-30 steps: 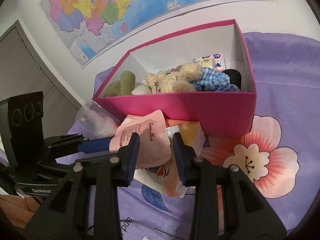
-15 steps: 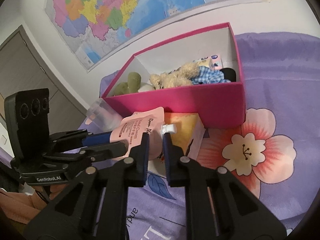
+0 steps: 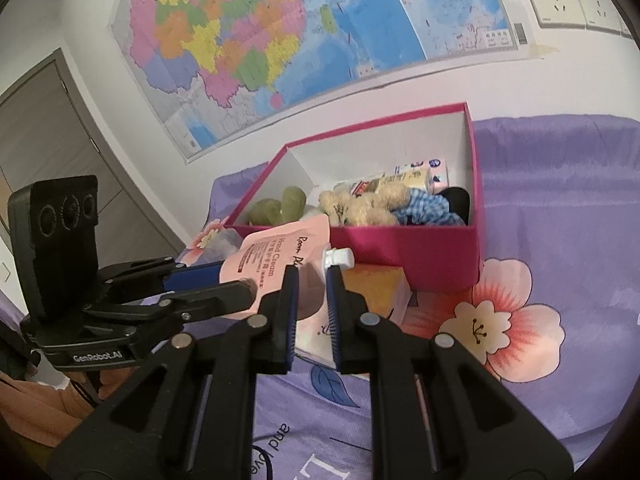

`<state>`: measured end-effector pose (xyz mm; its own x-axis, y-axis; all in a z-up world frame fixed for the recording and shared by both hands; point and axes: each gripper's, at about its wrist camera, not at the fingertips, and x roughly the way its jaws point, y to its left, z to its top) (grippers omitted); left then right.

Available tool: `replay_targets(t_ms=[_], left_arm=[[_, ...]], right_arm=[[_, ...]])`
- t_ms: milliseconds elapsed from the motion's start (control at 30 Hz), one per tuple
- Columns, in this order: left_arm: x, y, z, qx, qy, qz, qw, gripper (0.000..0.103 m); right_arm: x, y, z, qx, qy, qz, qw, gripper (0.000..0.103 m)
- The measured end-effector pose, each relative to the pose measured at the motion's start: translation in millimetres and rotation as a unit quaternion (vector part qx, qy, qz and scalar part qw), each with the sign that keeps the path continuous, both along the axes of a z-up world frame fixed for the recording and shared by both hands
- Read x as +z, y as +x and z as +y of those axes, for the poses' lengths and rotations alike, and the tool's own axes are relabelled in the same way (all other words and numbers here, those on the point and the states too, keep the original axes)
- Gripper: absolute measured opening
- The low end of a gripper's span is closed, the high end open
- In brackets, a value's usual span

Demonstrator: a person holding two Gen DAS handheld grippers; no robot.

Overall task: Organize soft objects
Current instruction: 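Carry the pouch with the left gripper over the tissue pack to the box, then lower the pouch into the pink box and open the left gripper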

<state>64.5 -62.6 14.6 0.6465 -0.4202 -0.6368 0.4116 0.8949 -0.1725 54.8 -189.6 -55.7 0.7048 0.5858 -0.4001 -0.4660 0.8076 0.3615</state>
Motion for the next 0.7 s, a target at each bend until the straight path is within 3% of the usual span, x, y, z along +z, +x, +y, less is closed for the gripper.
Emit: replay_targets(t_ms=[700], left_arm=[[10,8,-1,0.005,0.004,-0.022,0.9997,0.028]], right_arm=[[18,10,-2,-0.005,0.005,-0.017,1.000,0.017]])
